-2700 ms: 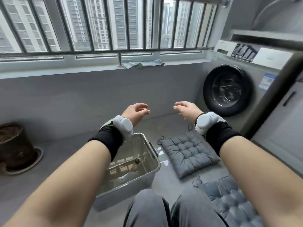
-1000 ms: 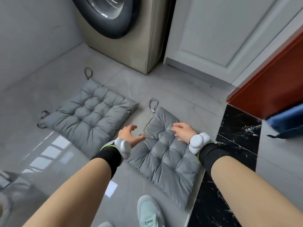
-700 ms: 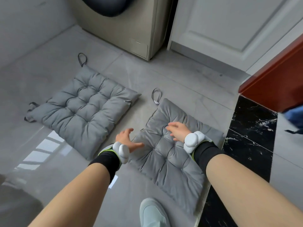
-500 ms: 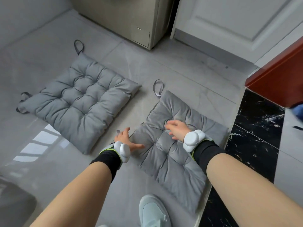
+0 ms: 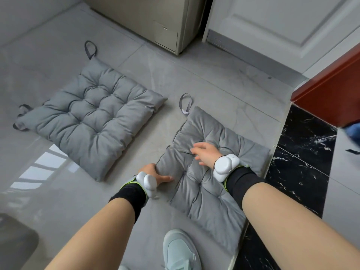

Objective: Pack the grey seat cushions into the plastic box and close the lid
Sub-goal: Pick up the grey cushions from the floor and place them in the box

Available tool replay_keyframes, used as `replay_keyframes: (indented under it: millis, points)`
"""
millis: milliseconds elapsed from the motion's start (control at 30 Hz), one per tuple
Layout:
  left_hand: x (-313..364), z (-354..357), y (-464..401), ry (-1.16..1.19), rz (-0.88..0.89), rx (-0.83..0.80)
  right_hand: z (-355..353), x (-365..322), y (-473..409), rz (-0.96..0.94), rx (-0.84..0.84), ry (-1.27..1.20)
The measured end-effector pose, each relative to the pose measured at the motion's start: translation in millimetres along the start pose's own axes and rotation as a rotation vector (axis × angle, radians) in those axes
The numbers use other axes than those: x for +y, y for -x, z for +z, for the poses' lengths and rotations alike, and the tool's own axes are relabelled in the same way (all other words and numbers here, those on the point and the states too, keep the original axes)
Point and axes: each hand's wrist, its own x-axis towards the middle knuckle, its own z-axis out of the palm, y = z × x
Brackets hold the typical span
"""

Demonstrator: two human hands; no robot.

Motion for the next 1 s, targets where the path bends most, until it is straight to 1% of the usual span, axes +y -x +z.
replay_keyframes:
  millis: [100,167,267,400,633,767,933,1000]
  points:
    - [5.7,-5.1,7.6,0.130,0.095,-0.035,-3.9,-9.8,5.9,-0.041,0.005,0.014]
    - [14.2,-14.9,20.4,0.151,0.167,-0.028,-11.0,-22.3,18.0,-0.065,0.004,0.013]
    - [32.0,-31.3,36.8,0.098,0.268,-0.020,-21.4,-44.1,31.6,-0.105,0.001,0.024]
    - [61.6,-58.4,70.4,0.040,0.393,-0.016,-38.4,-79.0,63.2,-0.183,0.055,-0.002]
    - [117.2,-124.7,158.4,-0.116,0.527,0.093,-82.1,-150.0,144.8,-0.414,0.116,-0.060]
    - [141.9,-155.7,203.7,-0.209,0.568,0.124,-103.5,-180.7,193.0,-0.508,0.077,0.000]
    - [163.1,-195.5,257.9,-0.283,0.596,0.204,-120.4,-206.1,245.1,-0.591,-0.071,0.107]
    - [167.6,-209.7,284.3,-0.311,0.600,0.248,-124.8,-213.0,269.5,-0.616,-0.115,0.211]
